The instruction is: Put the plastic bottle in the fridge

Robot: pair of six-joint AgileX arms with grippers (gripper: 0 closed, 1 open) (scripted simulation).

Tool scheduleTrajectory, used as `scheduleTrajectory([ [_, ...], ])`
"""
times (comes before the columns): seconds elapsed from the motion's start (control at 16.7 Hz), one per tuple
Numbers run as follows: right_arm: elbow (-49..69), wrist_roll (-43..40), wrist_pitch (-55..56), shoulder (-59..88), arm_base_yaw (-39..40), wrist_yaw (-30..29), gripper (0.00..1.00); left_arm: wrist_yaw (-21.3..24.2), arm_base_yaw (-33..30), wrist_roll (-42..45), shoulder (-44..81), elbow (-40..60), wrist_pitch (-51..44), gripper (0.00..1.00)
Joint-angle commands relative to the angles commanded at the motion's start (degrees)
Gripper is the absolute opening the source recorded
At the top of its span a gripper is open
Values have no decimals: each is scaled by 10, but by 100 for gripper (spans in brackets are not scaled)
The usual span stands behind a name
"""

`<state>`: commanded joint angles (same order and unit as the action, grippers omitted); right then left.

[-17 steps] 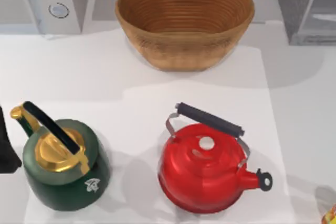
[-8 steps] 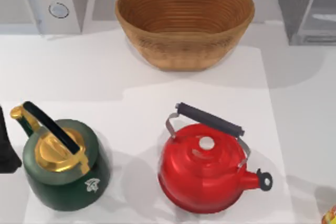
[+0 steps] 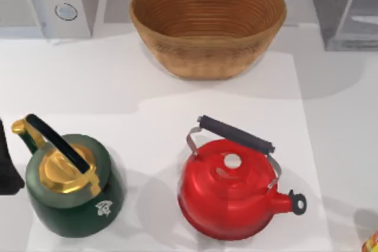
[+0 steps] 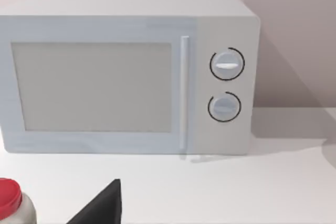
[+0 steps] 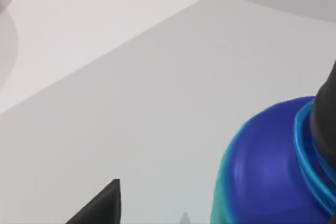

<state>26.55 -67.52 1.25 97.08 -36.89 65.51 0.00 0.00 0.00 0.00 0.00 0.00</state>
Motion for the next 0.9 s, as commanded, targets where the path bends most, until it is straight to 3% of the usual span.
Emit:
scheduleTrajectory([
  [0.78,0,0,0,0,0,0,3,0,0,0,0,0,0,100],
  [0.9,0,0,0,0,0,0,1,0,0,0,0,0,0,100],
])
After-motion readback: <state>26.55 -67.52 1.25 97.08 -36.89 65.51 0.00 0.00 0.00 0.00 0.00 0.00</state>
